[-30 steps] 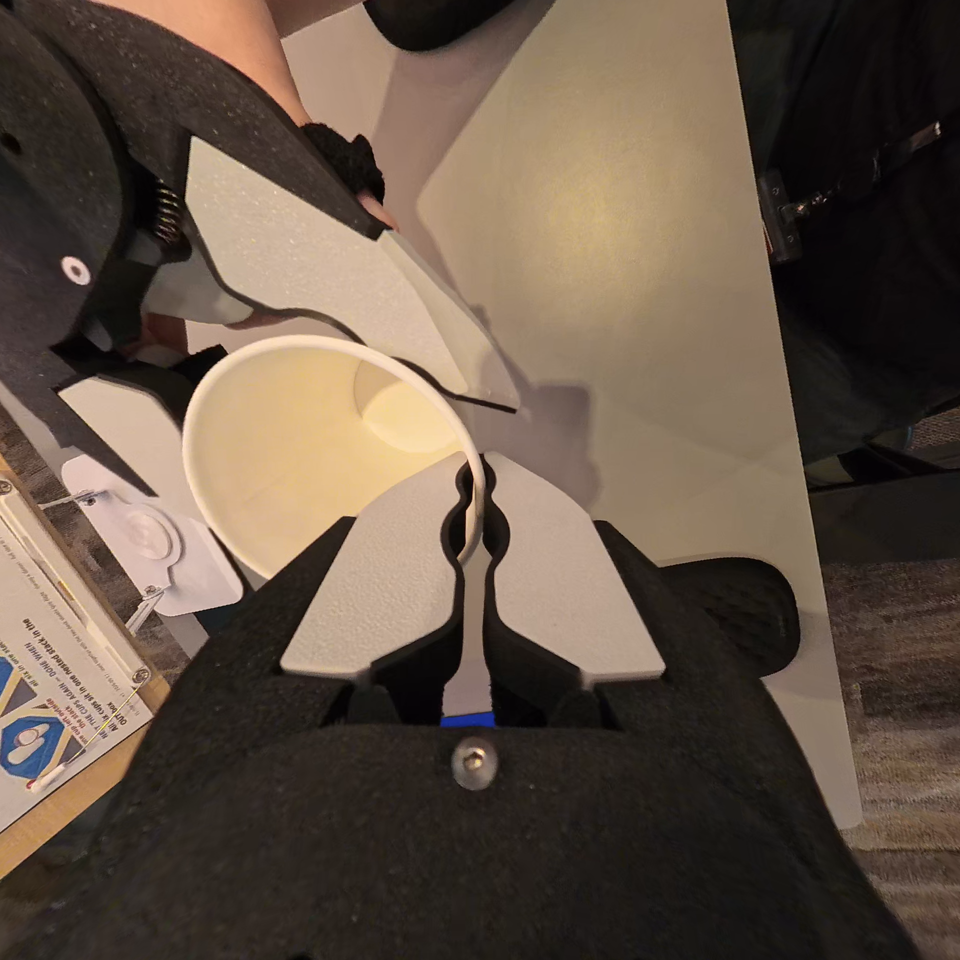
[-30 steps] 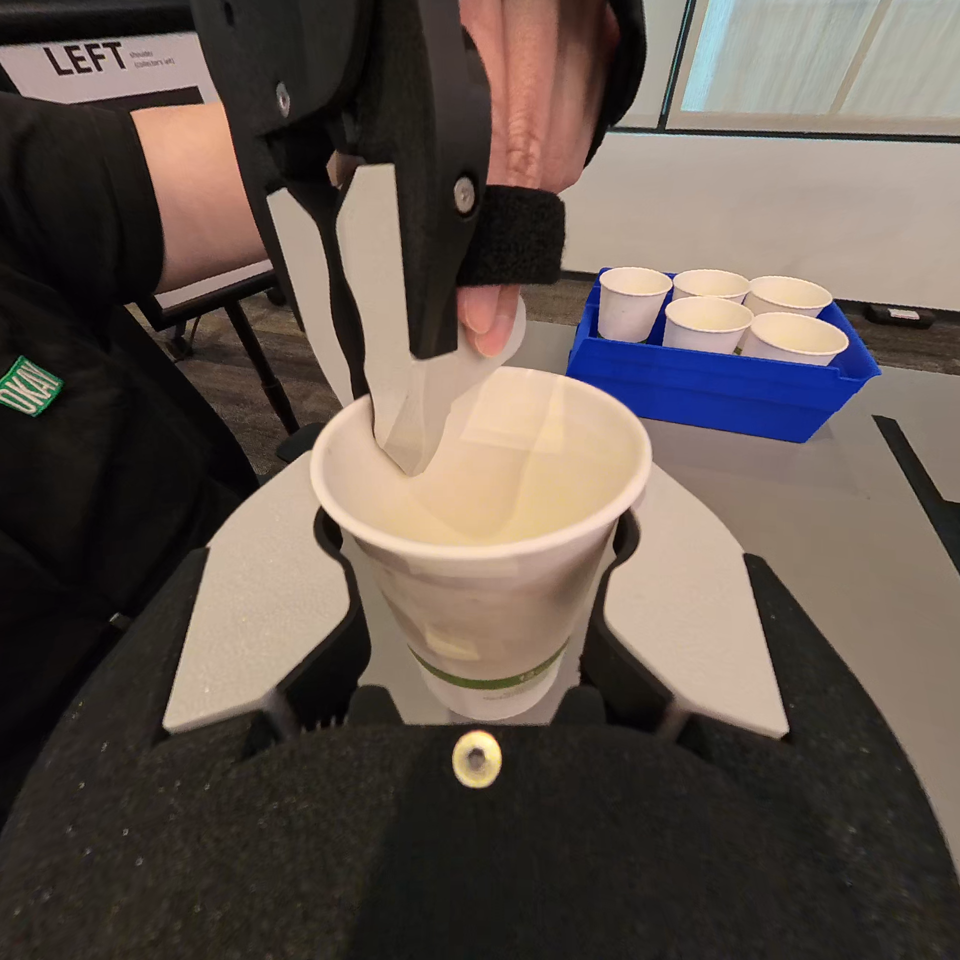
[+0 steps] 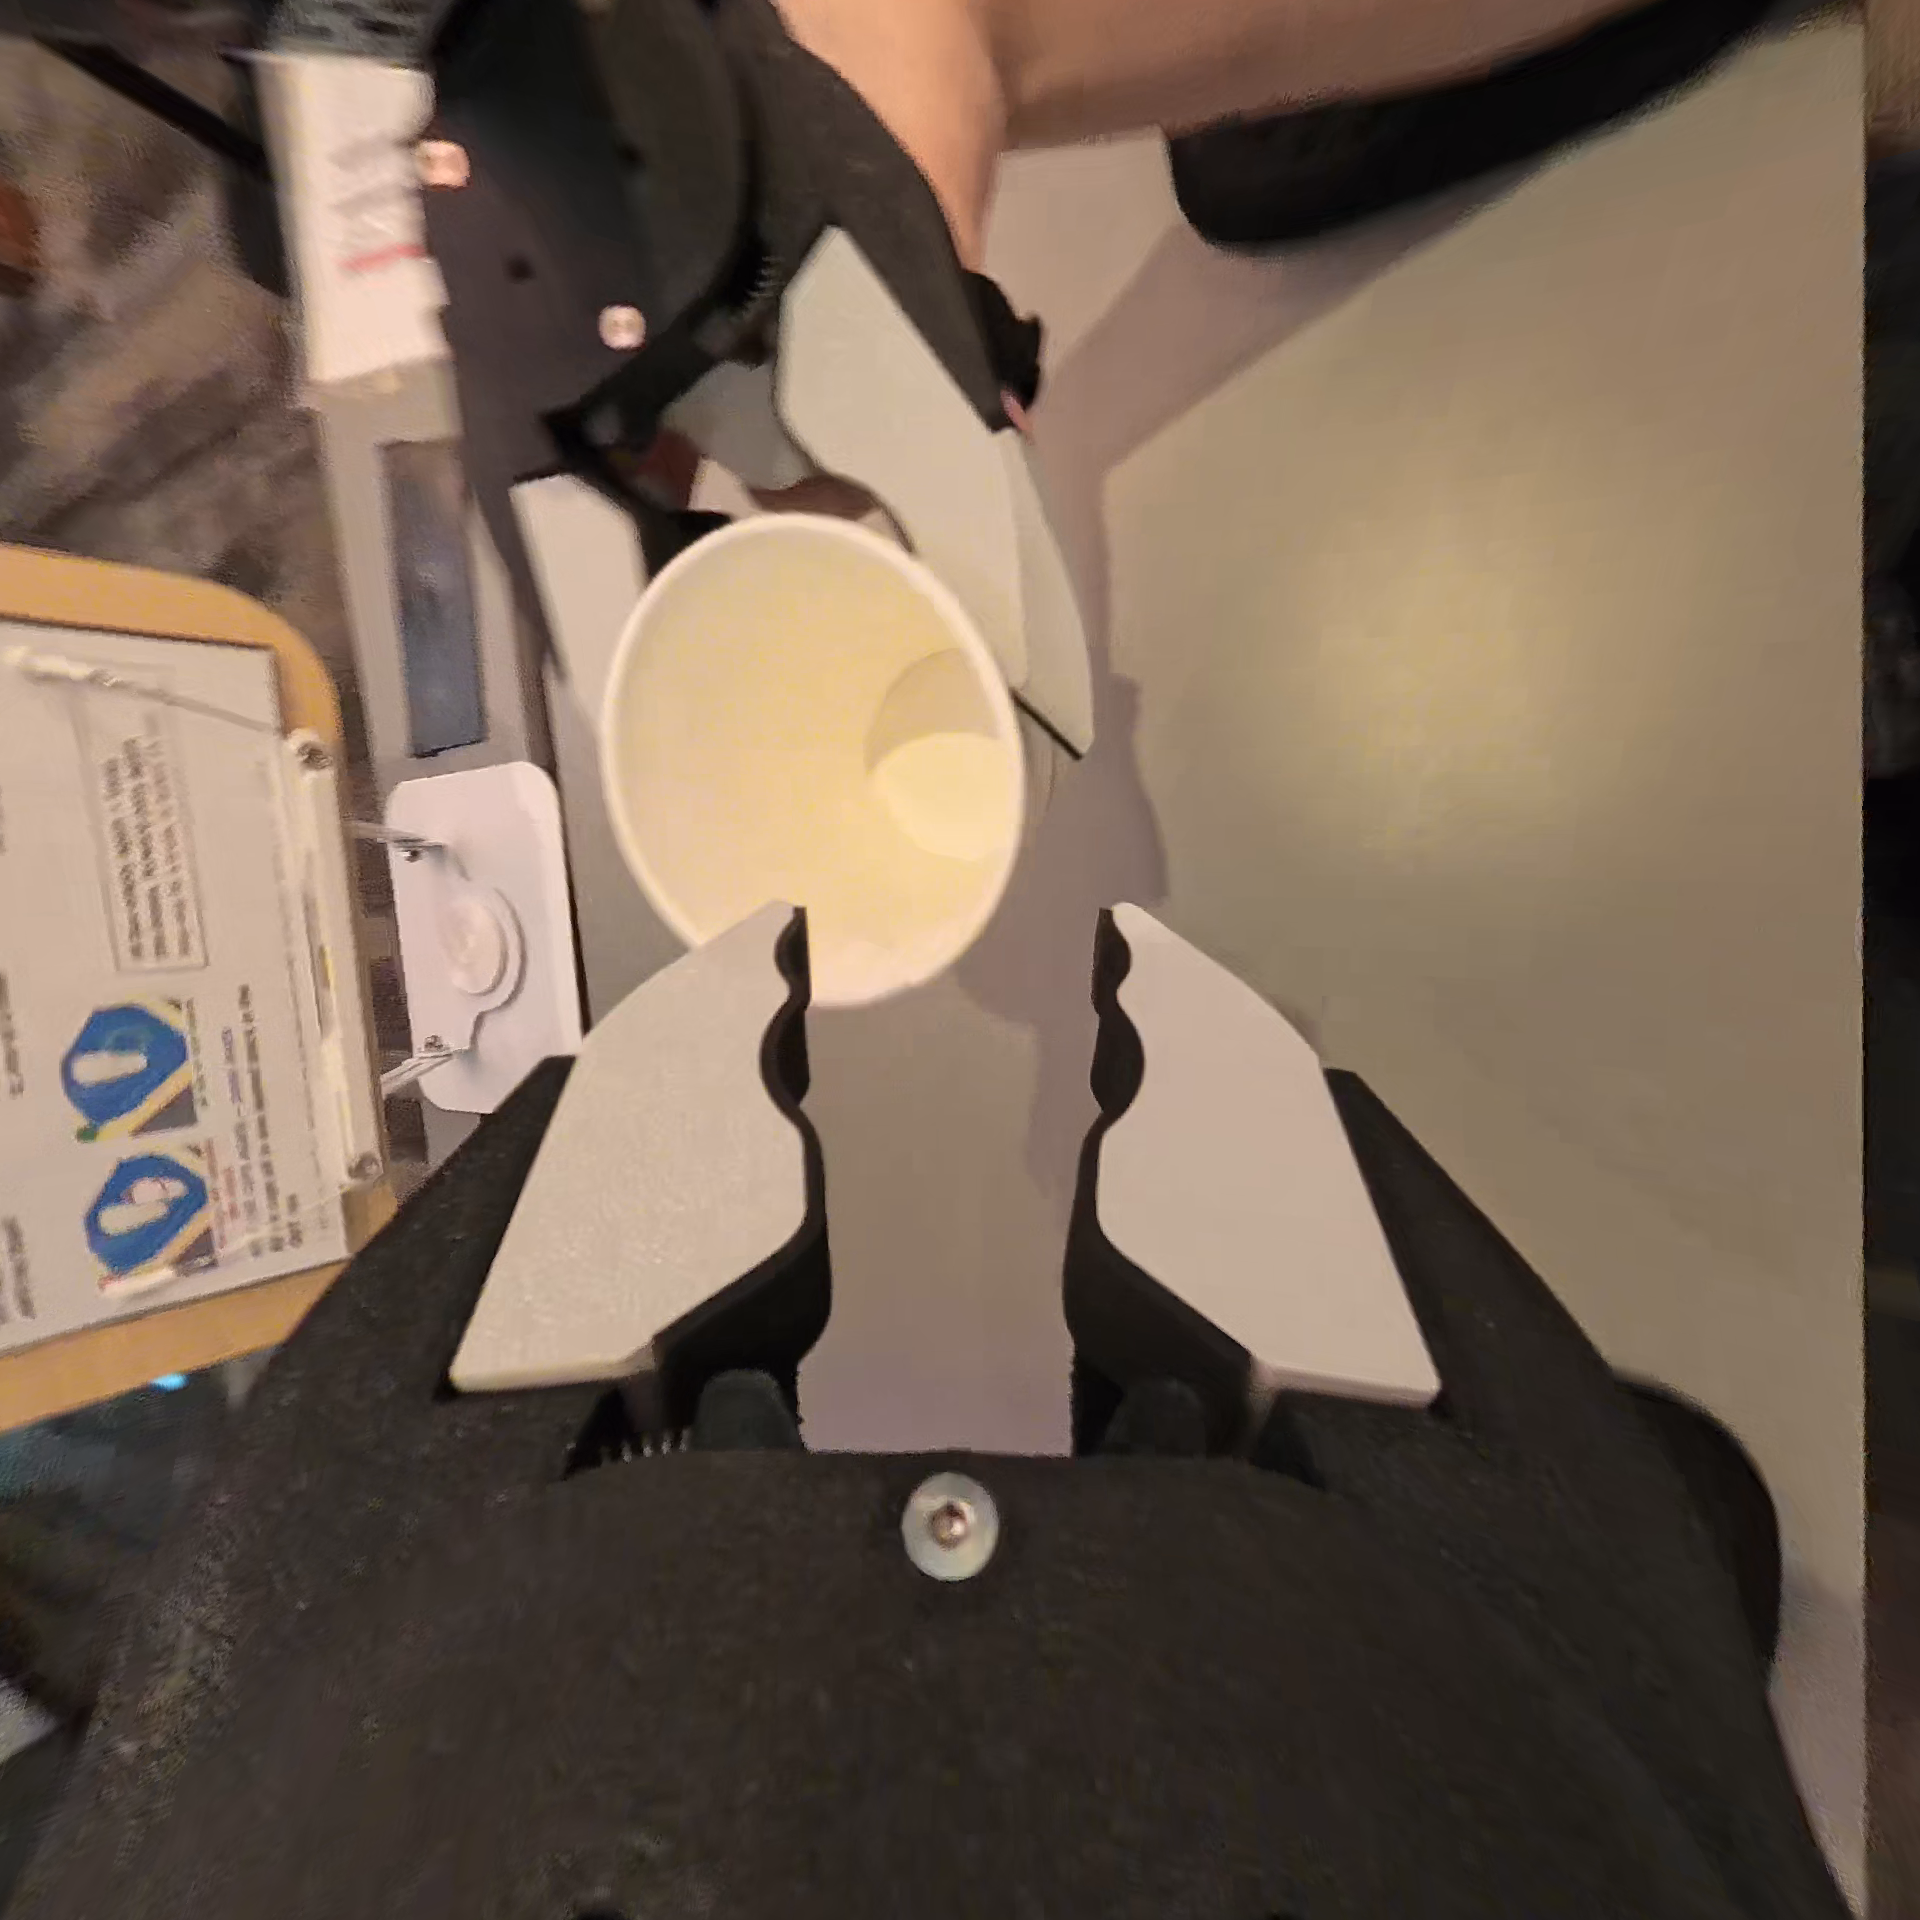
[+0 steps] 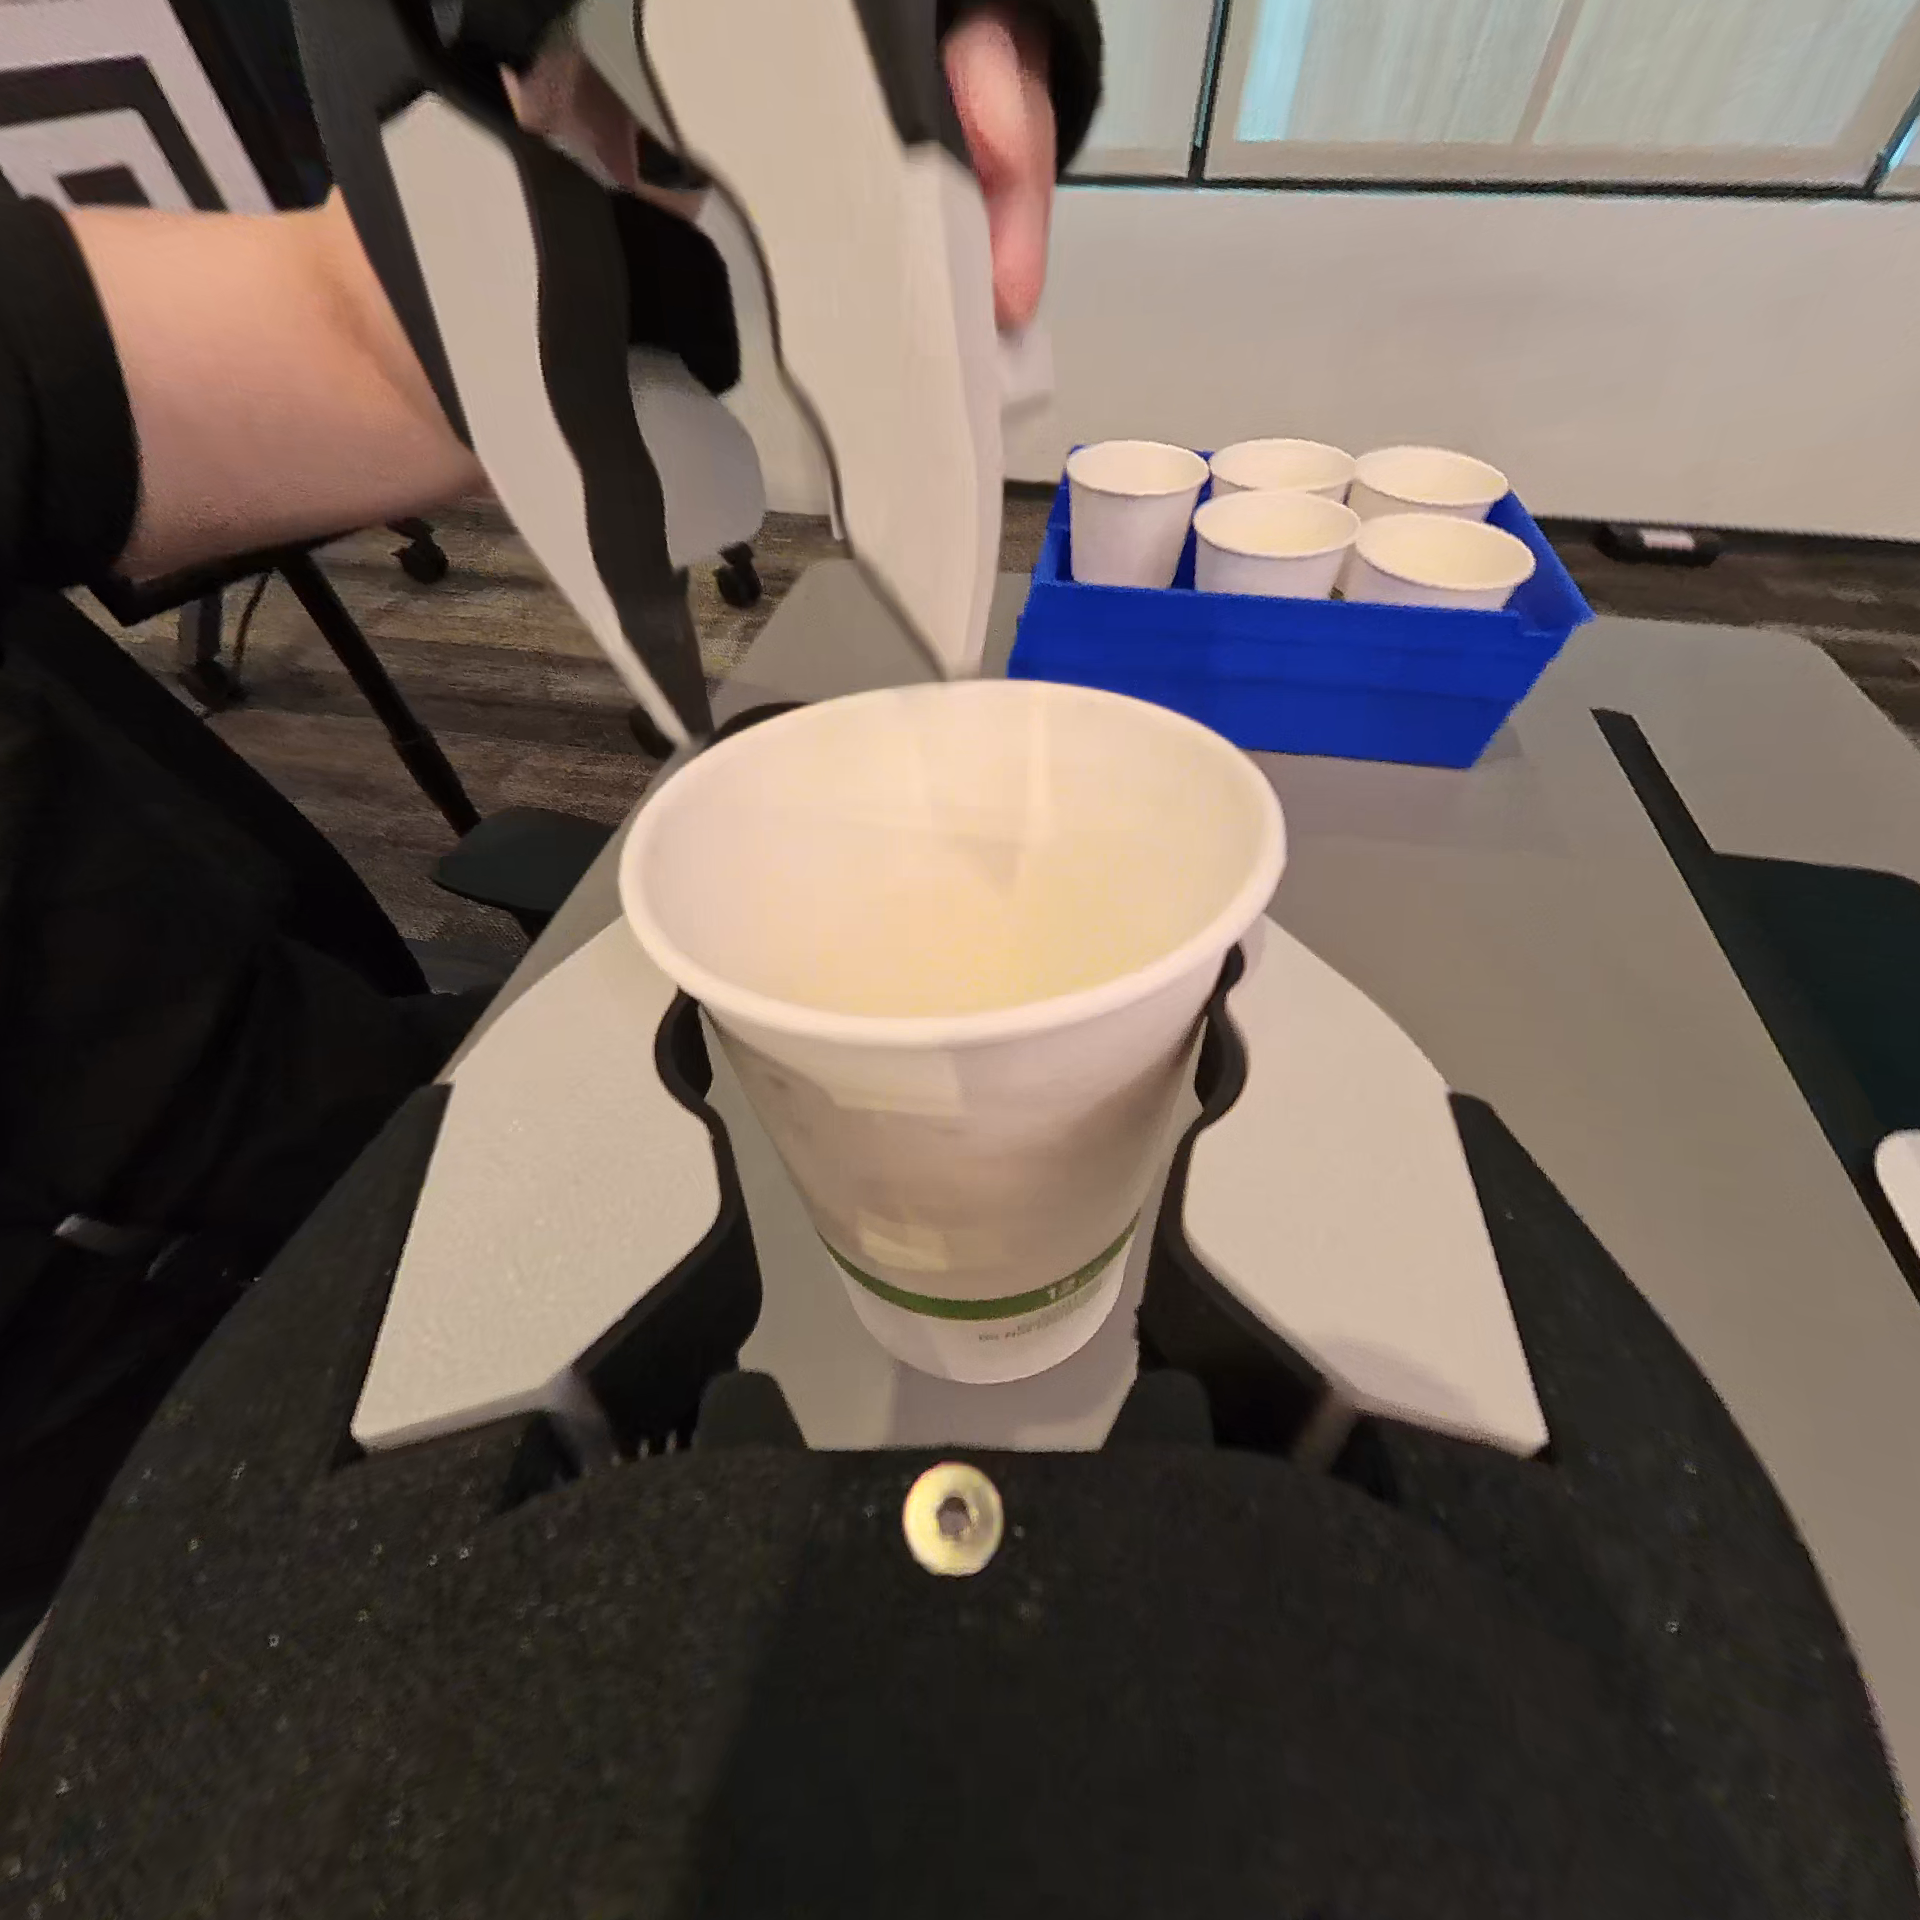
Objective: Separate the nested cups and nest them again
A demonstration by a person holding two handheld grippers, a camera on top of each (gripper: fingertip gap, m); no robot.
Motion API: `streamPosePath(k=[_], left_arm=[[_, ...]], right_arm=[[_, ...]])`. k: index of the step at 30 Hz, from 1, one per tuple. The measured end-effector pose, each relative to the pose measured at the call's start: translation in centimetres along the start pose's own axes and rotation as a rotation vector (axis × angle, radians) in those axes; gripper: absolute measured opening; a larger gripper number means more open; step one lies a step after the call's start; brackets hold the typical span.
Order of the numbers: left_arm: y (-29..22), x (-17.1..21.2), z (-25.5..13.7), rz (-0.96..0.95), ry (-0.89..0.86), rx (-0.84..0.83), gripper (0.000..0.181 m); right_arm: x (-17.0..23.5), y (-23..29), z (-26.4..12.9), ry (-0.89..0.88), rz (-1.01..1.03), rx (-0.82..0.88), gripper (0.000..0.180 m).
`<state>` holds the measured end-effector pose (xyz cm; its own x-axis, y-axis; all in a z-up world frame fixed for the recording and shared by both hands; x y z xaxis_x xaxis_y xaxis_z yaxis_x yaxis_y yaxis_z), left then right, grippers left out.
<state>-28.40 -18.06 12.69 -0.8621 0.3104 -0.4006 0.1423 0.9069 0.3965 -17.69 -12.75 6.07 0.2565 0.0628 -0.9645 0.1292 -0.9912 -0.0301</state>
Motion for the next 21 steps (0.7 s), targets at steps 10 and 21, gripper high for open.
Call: streamPosePath(k=[10, 21], left_arm=[[0.2, 15.1, -1.3, -0.866, -0.727, -0.45, 0.068], [-8.9, 20.4, -2.7, -1.011, -0.722, -0.677, 0.067]], right_arm=[[0.7, -3.5, -8.6, 0.009, 0.048, 0.375, 0.092], [4.9, 5.3, -41.0, 0.052, 0.088, 1.529, 0.092]])
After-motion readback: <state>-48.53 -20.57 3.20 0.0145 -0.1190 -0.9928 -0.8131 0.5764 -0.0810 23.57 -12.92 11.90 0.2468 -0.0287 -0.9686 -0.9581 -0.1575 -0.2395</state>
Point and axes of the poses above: each gripper's, where its closed fingertips meet, z out along the fingers, x out of its underside, y = z × x across the jaws, the point moved 7 cm from there along -z, back along the fingers, and after that the axes turned 2 degrees about -z, right-handed, at the moved point
